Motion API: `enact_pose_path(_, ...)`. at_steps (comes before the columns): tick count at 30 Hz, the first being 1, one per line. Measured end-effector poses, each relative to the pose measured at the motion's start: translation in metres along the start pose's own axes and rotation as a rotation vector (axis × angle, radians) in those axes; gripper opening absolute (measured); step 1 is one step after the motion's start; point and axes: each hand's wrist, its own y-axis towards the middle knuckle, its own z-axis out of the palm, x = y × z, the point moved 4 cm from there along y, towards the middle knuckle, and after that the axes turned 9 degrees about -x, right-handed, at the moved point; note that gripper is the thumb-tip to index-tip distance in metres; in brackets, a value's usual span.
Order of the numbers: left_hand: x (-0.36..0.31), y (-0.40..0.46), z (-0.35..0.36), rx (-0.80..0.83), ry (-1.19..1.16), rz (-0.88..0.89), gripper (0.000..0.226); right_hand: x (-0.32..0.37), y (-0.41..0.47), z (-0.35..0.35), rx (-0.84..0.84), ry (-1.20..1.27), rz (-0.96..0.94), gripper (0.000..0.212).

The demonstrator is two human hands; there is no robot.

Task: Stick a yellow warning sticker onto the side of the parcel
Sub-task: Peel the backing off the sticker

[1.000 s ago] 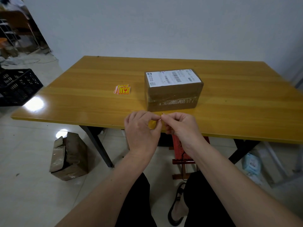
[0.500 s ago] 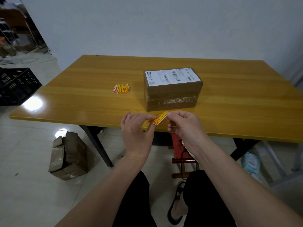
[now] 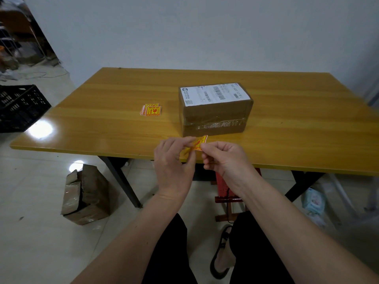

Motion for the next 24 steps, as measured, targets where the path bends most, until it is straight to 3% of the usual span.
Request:
enact_pose_path(4,-0.0035,-0.0026,0.0005,0.037,-0.046,0.023,0.008,-0.0008,0.0001,-0.0013,0.011,-0.002,-0.002,0.015)
enact_pose_path(24,0.0025,-0.0028,0.0015,0.024,-0.011,-0.005,0.006,-0.0035,-0.0006,-0.0007,0.0,0.005,0.002,0.012)
